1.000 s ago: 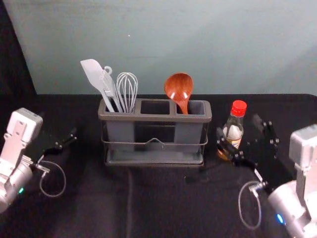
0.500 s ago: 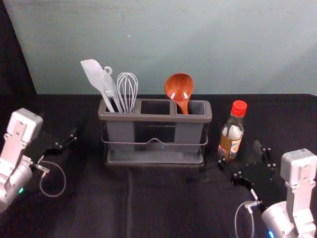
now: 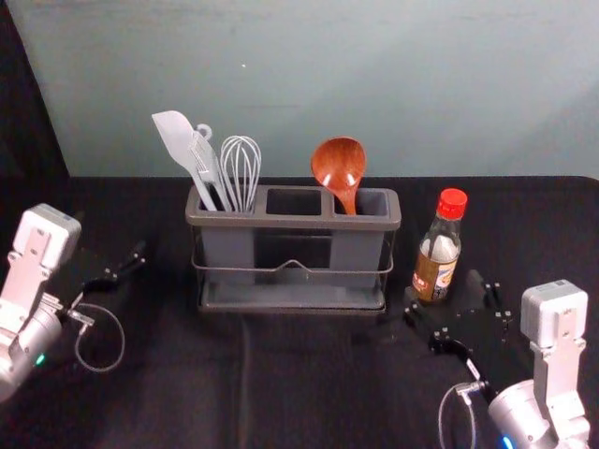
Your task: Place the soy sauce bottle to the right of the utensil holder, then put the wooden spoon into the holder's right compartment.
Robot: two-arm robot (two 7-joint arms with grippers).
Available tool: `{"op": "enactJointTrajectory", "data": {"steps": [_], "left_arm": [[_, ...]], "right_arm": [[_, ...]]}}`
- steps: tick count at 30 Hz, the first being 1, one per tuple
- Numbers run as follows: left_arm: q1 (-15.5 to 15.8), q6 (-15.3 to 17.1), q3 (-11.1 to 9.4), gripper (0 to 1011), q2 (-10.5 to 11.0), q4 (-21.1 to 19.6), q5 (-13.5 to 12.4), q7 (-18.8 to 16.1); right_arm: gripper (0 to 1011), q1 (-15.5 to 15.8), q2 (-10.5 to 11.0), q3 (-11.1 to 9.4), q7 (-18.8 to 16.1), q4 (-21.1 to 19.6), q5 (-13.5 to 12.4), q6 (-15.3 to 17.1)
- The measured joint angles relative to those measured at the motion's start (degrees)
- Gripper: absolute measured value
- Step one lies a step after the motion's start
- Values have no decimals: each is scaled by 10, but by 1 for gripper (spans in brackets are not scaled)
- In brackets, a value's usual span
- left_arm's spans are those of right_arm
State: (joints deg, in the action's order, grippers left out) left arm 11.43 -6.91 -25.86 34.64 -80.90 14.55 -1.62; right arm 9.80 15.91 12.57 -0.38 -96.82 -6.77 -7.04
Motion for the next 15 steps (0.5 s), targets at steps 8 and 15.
{"op": "enactJointTrajectory", "data": {"steps": [8,15], "left_arm": [[0,0,0,1012,0,0,0,0],[0,0,0,1011,0,0,0,0]], "right_arm": [[1002,1,0,0,5,-2,2,0],[1002,2,0,1,7,-3,3,0]]}}
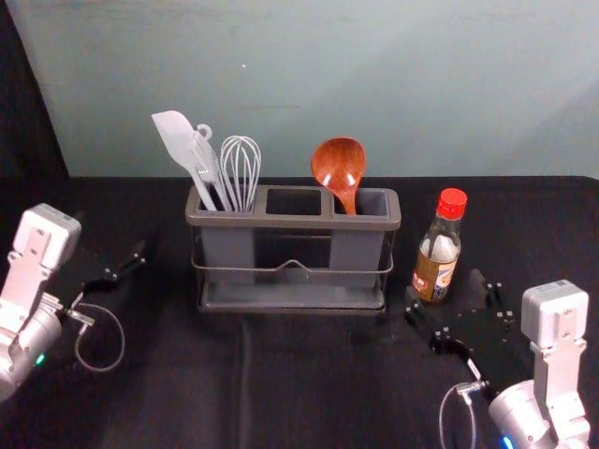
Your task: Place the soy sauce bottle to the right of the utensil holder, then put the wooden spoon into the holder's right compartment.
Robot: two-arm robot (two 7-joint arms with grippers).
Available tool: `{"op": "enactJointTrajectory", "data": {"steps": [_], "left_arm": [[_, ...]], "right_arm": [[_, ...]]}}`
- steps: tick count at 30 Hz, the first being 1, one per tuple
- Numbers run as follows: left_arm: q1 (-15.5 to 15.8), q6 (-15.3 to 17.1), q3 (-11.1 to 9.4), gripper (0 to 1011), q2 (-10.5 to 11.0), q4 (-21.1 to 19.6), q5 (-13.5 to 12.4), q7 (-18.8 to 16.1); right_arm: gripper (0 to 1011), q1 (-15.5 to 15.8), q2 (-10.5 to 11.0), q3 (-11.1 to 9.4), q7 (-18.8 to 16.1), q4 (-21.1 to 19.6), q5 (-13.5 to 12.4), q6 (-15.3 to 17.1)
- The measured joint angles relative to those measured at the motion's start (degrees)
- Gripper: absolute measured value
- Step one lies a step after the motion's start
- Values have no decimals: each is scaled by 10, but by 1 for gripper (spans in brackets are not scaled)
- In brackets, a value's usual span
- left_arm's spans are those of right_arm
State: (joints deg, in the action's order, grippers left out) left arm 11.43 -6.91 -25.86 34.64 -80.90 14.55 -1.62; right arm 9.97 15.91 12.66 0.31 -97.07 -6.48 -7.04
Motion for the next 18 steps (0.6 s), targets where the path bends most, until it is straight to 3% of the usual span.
{"op": "enactJointTrajectory", "data": {"steps": [18], "left_arm": [[0,0,0,1012,0,0,0,0]], "right_arm": [[1002,1,0,0,2,-1,1,0]]}}
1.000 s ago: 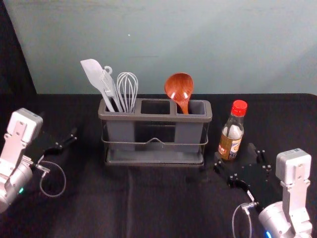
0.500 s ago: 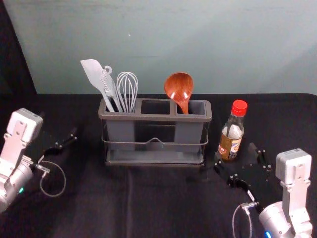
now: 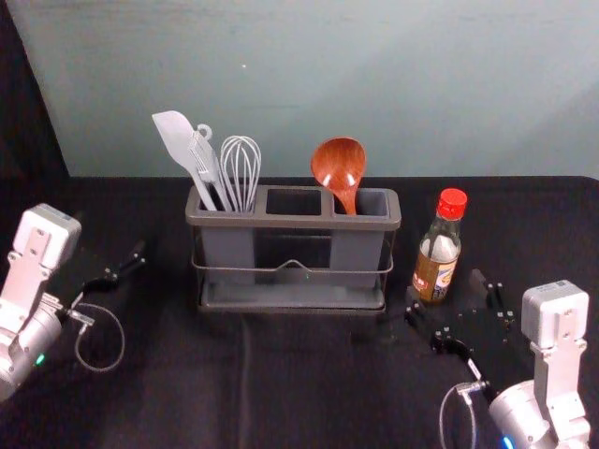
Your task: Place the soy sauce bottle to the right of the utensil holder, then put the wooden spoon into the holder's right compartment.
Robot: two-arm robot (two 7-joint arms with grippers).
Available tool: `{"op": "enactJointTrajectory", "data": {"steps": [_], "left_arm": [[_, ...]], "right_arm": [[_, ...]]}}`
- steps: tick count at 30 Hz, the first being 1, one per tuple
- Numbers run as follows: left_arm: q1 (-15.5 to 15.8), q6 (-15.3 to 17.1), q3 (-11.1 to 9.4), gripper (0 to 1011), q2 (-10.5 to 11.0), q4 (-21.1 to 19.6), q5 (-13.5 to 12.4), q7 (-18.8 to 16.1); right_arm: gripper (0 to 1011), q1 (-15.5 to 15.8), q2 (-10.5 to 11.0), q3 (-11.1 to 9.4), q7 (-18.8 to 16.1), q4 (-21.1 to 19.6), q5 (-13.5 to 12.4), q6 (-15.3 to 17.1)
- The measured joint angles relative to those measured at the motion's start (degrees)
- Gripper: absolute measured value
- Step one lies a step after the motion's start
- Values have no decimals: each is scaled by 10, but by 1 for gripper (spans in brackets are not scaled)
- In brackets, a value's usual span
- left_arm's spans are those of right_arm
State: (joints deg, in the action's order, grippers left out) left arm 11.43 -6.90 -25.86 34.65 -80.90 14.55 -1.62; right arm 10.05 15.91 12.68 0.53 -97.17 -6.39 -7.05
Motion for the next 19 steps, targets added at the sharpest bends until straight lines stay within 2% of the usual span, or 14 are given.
{"op": "enactJointTrajectory", "data": {"steps": [19], "left_arm": [[0,0,0,1011,0,0,0,0]], "right_arm": [[1002,0,0,0,0,0,0,0]]}}
